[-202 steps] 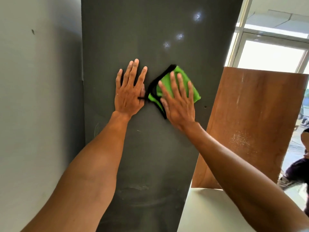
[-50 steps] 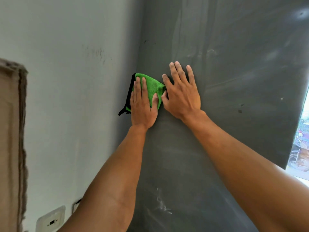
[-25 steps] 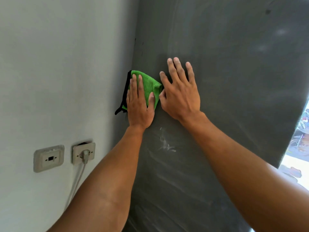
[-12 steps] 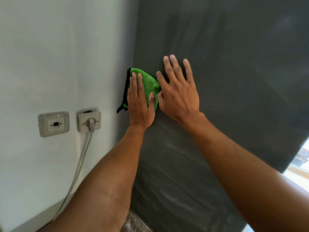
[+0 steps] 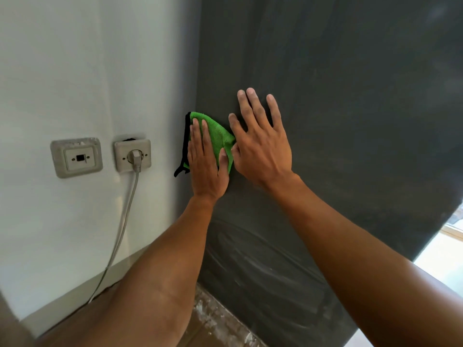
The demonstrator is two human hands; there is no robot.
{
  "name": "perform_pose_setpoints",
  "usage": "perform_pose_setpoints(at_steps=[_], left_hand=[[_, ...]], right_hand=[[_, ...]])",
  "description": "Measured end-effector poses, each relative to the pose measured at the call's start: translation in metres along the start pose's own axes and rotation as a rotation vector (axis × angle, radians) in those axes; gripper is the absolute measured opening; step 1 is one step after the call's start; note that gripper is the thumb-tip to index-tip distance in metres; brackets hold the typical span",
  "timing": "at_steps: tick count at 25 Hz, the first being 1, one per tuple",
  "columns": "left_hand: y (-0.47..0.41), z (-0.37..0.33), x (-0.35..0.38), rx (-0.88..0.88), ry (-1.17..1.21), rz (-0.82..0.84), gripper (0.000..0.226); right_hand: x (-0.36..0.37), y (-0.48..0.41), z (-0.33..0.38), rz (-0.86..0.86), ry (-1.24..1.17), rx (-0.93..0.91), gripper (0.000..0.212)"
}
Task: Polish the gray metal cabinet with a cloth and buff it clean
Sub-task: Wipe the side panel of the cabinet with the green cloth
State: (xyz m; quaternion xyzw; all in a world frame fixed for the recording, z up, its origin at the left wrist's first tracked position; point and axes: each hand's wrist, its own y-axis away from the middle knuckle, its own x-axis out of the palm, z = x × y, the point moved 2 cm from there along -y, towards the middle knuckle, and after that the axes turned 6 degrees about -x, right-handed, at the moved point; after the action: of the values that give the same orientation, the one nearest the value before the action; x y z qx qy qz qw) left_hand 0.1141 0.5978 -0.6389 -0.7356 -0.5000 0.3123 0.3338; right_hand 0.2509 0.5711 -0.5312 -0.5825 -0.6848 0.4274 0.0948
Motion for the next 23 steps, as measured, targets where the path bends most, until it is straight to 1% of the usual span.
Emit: perform_pose_setpoints(at_steps=[6, 10, 14, 17, 20, 23], left_hand=[[0.032, 0.026, 0.003, 0.0, -0.013, 0.029, 0.072], [0.046, 0.036, 0.004, 0.01, -0.029, 0.049, 0.074], [0.088, 0.062, 0.009, -0.068, -0.007, 0.073, 0.07], [0.119, 0.076, 0.013, -0.12, -0.011, 0.098, 0.069], [0.146, 0.091, 0.016, -0.164, -0.022, 0.108, 0.069], [0.167, 0.104, 0.02, -0.189, -0.019, 0.114, 0.071]], right_hand=[[0.02, 0.029, 0.03, -0.004, -0.036, -0.027, 0.051], [0.029, 0.047, 0.05, -0.013, -0.068, 0.01, 0.046], [0.033, 0.066, 0.065, 0.036, -0.111, -0.002, 0.052], [0.039, 0.078, 0.072, 0.014, -0.117, 0.004, 0.046], [0.048, 0.088, 0.083, 0.001, -0.128, -0.013, 0.055], [0.059, 0.101, 0.098, 0.021, -0.135, -0.044, 0.054]])
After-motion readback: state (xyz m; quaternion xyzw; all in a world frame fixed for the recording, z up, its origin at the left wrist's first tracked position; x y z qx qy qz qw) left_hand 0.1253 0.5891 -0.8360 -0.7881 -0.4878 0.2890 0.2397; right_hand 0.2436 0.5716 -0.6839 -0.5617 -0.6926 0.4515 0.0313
